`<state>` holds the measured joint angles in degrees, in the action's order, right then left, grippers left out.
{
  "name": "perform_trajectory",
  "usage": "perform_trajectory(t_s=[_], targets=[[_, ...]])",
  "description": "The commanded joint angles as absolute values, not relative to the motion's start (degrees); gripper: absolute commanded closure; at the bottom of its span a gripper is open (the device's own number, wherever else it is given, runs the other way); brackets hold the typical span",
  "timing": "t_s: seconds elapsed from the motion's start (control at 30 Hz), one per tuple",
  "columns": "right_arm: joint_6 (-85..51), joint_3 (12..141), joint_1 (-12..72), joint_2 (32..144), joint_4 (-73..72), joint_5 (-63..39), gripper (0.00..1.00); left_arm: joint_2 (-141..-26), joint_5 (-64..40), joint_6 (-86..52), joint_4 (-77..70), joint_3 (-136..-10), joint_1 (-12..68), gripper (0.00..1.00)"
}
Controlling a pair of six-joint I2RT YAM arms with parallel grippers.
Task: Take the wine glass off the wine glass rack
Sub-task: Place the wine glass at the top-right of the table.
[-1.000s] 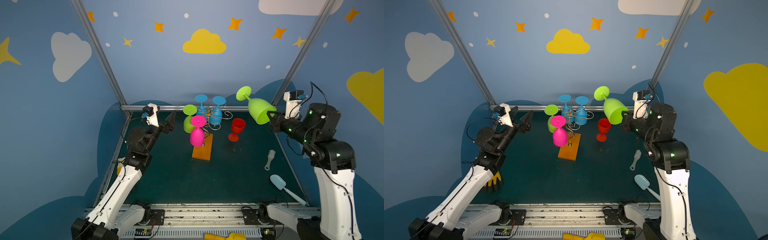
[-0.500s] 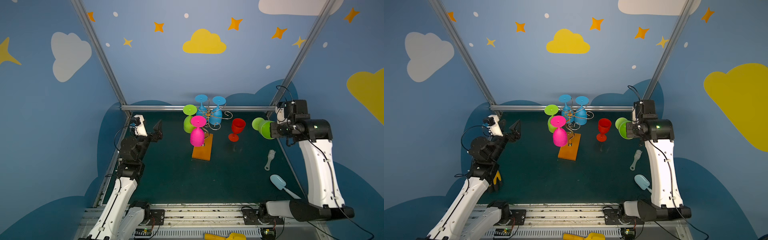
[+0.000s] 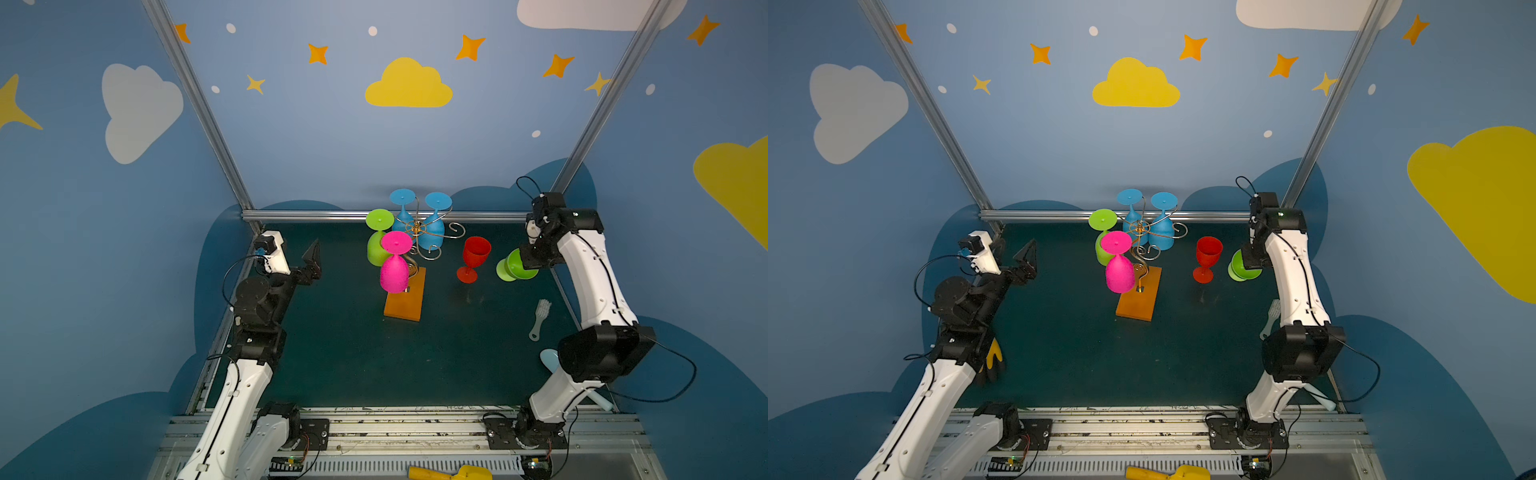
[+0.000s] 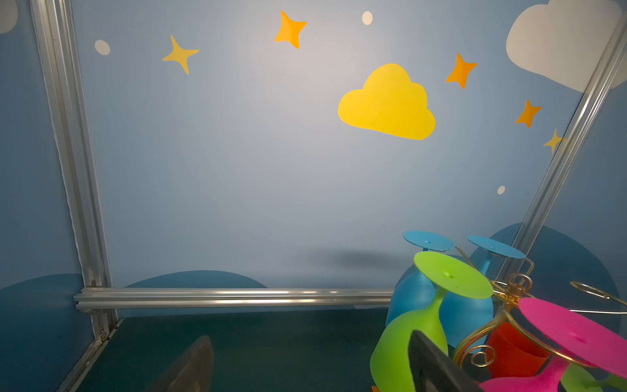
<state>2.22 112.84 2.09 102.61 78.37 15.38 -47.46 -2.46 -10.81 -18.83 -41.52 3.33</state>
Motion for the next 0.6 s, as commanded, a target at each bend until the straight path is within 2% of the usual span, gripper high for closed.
perform_trajectory(t_s=[0.0,0.33,0.57], targets=[[1.5,117.3,1.2,106.5,81.4,13.8,1.0,-46.8,-1.8,-9.8,-18.6,-41.2,3.0,0.11],[0.4,130.3,0.4,121.5,87.8,11.2,1.0,-46.8,-2.0,-9.8,-18.4,-41.1,2.2,0.11],[0.0,134.5,0.0,126.3,88.4,10.6,1.0,-47.1,-2.5,-10.1,-18.7,-40.9,1.7,0.11]])
